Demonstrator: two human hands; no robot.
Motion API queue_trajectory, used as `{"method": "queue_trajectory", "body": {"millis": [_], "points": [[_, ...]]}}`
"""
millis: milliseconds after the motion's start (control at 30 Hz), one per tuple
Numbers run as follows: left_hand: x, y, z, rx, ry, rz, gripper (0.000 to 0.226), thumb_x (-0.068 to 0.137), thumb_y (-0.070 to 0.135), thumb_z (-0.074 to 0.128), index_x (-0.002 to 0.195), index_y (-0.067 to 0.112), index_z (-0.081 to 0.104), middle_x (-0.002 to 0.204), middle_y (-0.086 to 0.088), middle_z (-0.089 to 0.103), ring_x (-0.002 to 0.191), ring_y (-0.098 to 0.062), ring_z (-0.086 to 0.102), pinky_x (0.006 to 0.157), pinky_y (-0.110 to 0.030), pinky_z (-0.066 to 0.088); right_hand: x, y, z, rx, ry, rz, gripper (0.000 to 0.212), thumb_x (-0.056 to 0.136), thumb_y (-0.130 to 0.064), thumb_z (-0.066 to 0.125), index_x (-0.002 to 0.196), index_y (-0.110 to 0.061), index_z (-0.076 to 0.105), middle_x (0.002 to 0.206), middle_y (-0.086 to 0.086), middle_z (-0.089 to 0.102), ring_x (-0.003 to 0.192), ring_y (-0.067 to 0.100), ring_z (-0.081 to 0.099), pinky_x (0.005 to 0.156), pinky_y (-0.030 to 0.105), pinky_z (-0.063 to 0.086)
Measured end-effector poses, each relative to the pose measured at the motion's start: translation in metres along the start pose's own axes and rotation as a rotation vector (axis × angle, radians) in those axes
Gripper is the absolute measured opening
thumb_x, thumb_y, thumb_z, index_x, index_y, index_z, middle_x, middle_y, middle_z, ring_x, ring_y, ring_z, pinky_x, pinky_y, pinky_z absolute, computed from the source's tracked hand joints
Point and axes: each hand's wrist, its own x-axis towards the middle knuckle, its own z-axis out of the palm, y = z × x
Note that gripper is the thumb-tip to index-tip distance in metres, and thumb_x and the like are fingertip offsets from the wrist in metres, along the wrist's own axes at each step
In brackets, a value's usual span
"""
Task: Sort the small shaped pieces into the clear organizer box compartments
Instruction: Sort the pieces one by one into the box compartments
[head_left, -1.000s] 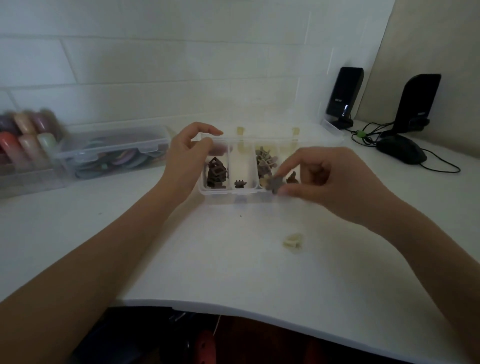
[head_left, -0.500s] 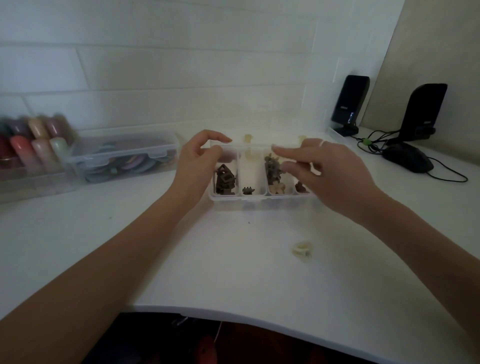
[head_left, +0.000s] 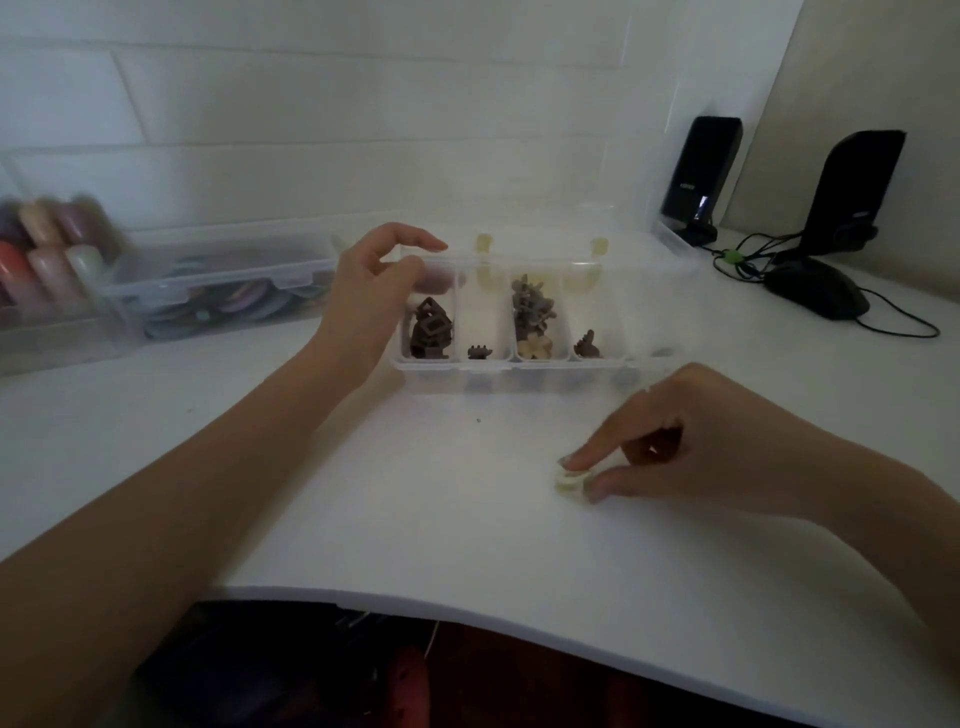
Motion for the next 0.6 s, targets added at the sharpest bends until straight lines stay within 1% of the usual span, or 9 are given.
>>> {"method": "queue_trajectory", "body": {"millis": [67, 133, 267, 367, 433, 533, 600], "points": [[0.002, 0.001, -0.001, -0.014, -0.015, -0.013, 0.021, 0.067, 0.017, 0.056, 0.081, 0.030, 0.065, 0.080, -0.004, 0.072, 0.081, -0.018, 0.068, 0.076, -0.042, 0.053, 0.002, 0.000, 0.006, 0.035, 0.004, -0.033, 0.027, 0.063, -0.043, 0.073, 0.089, -0.035, 0.075, 0.056, -0.005, 0.061, 0.048, 0.009, 0.049, 0.050, 0.016, 0.035], [0.003, 0.002, -0.001, -0.041, -0.023, -0.021, 0.021, 0.063, 0.018, 0.060, 0.076, 0.033, 0.066, 0.080, -0.004, 0.071, 0.083, -0.022, 0.066, 0.078, -0.043, 0.051, 0.004, 0.001, 0.009, 0.078, 0.026, -0.050, 0.024, 0.066, -0.034, 0.077, 0.089, -0.030, 0.076, 0.055, -0.003, 0.061, 0.047, 0.008, 0.046, 0.049, 0.017, 0.035], [0.004, 0.003, -0.002, -0.067, -0.063, -0.015, 0.021, 0.064, 0.019, 0.070, 0.077, 0.034, 0.067, 0.085, -0.013, 0.069, 0.087, -0.027, 0.064, 0.079, -0.044, 0.048, 0.003, 0.003, 0.012, 0.118, 0.046, -0.064, 0.020, 0.069, -0.028, 0.079, 0.088, -0.027, 0.077, 0.051, -0.007, 0.053, 0.045, 0.006, 0.040, 0.048, 0.015, 0.031], [0.004, 0.003, -0.003, -0.076, -0.073, -0.007, 0.024, 0.059, 0.022, 0.073, 0.079, 0.033, 0.068, 0.080, -0.008, 0.069, 0.082, -0.025, 0.062, 0.077, -0.041, 0.048, 0.003, 0.003, 0.013, 0.148, 0.059, -0.062, 0.018, 0.070, -0.024, 0.080, 0.087, -0.030, 0.076, 0.052, -0.009, 0.050, 0.045, 0.006, 0.037, 0.048, 0.016, 0.030], [0.005, 0.002, -0.003, -0.072, -0.078, 0.000, 0.025, 0.062, 0.018, 0.071, 0.083, 0.031, 0.067, 0.079, -0.009, 0.067, 0.080, -0.024, 0.059, 0.074, -0.038, 0.046, 0.003, 0.005, 0.013, 0.150, 0.060, -0.058, 0.018, 0.071, -0.021, 0.079, 0.086, -0.030, 0.076, 0.052, -0.010, 0.050, 0.045, 0.005, 0.037, 0.048, 0.015, 0.031], [0.006, 0.002, -0.005, -0.057, -0.073, 0.002, 0.027, 0.065, 0.015, 0.066, 0.086, 0.032, 0.067, 0.087, -0.016, 0.065, 0.081, -0.024, 0.057, 0.074, -0.035, 0.047, 0.003, 0.005, 0.014, 0.120, 0.084, -0.052, 0.015, 0.072, -0.021, 0.078, 0.085, -0.028, 0.076, 0.051, -0.010, 0.051, 0.044, 0.006, 0.038, 0.048, 0.016, 0.032], [0.008, 0.001, -0.007, -0.044, -0.061, -0.001, 0.029, 0.065, 0.015, 0.066, 0.086, 0.035, 0.067, 0.088, -0.013, 0.066, 0.081, -0.023, 0.059, 0.075, -0.035, 0.050, 0.003, 0.006, 0.016, 0.101, 0.113, -0.064, 0.011, 0.072, -0.021, 0.077, 0.083, -0.025, 0.077, 0.049, -0.010, 0.050, 0.043, 0.007, 0.039, 0.048, 0.016, 0.032]]}}
